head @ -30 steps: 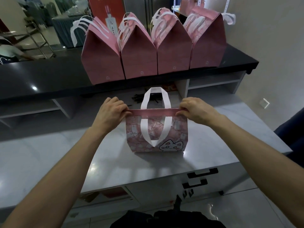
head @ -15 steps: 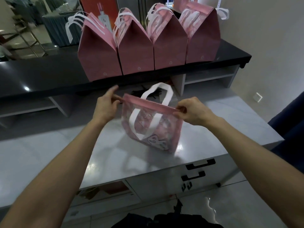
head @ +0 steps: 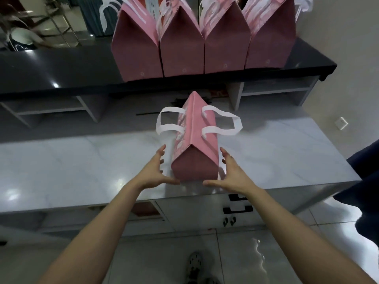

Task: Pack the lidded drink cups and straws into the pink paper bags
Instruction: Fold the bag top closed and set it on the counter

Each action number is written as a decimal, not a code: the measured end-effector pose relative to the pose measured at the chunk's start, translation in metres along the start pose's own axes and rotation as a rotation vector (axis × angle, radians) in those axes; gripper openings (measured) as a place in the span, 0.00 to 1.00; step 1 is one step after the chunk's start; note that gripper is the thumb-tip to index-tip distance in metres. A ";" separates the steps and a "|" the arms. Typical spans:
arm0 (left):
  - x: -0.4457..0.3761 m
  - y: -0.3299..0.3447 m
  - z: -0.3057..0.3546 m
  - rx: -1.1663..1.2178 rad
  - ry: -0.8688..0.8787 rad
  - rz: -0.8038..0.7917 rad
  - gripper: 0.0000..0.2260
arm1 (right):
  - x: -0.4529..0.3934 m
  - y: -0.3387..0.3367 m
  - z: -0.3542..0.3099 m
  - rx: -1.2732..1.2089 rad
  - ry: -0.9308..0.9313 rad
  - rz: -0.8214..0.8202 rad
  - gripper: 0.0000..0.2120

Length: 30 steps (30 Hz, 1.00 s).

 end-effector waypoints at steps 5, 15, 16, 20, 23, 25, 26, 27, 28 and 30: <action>-0.009 0.025 0.021 -0.017 0.116 0.045 0.66 | -0.020 0.012 -0.030 -0.133 -0.108 0.041 0.74; 0.045 -0.068 -0.008 -0.088 0.208 0.240 0.53 | -0.021 0.061 -0.128 -0.127 -0.216 0.065 0.68; 0.053 -0.088 -0.012 -0.096 0.221 0.259 0.53 | -0.022 0.070 -0.146 -0.135 -0.233 0.064 0.68; 0.089 -0.175 -0.030 -0.113 0.249 0.306 0.51 | -0.031 0.112 -0.235 -0.170 -0.317 0.083 0.66; 0.113 -0.241 -0.039 -0.134 0.282 0.342 0.52 | -0.043 0.141 -0.301 -0.188 -0.378 0.101 0.64; 0.125 -0.281 -0.037 -0.153 0.312 0.372 0.56 | -0.054 0.151 -0.337 -0.188 -0.393 0.108 0.65; 0.129 -0.298 -0.033 -0.159 0.334 0.386 0.58 | -0.060 0.153 -0.354 -0.188 -0.404 0.111 0.66; 0.130 -0.314 -0.028 -0.163 0.356 0.398 0.60 | -0.067 0.153 -0.370 -0.187 -0.421 0.118 0.66; 0.130 -0.330 -0.022 -0.164 0.373 0.411 0.63 | -0.074 0.150 -0.386 -0.185 -0.440 0.127 0.66; 0.121 -0.359 -0.010 -0.168 0.389 0.448 0.66 | -0.093 0.142 -0.413 -0.169 -0.470 0.148 0.66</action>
Point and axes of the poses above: each hand's wrist, its own x-axis away from the middle knuckle, its own y-axis out of the palm, z = x × y, the point moved 10 cm from there along -x, towards the middle knuckle
